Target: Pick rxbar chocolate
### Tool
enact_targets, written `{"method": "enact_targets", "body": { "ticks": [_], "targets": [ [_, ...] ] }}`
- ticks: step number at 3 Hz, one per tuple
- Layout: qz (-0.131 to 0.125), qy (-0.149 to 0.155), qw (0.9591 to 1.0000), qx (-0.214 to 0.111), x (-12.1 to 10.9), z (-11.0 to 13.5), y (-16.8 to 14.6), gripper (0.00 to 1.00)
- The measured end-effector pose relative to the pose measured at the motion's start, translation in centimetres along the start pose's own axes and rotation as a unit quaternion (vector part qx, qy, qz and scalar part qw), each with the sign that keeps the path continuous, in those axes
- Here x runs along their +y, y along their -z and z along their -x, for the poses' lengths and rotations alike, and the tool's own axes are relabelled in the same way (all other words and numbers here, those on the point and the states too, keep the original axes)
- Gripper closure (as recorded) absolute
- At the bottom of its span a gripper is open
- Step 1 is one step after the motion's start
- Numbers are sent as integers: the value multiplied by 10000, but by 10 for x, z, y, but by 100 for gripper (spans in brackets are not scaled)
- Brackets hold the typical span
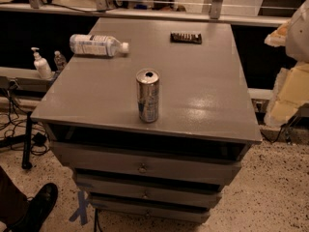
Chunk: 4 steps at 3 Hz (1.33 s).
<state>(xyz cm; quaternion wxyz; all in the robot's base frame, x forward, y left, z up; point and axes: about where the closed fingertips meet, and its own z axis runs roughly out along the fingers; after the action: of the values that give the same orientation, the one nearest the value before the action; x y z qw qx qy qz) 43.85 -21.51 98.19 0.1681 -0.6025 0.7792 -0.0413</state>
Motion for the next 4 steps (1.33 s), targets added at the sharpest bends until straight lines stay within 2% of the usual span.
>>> {"method": "enact_targets", "body": {
  "ticks": [1, 2, 3, 4],
  "targets": [
    [-1, 0, 10000, 0, 0, 0, 0, 0],
    [-192, 6, 9995, -245, -23, 11, -10, 0],
    [-535, 29, 9972, -517, -69, 25, -33, 0],
    [-820, -195, 9923, -905, -122, 40, -56, 0]
  ]
}}
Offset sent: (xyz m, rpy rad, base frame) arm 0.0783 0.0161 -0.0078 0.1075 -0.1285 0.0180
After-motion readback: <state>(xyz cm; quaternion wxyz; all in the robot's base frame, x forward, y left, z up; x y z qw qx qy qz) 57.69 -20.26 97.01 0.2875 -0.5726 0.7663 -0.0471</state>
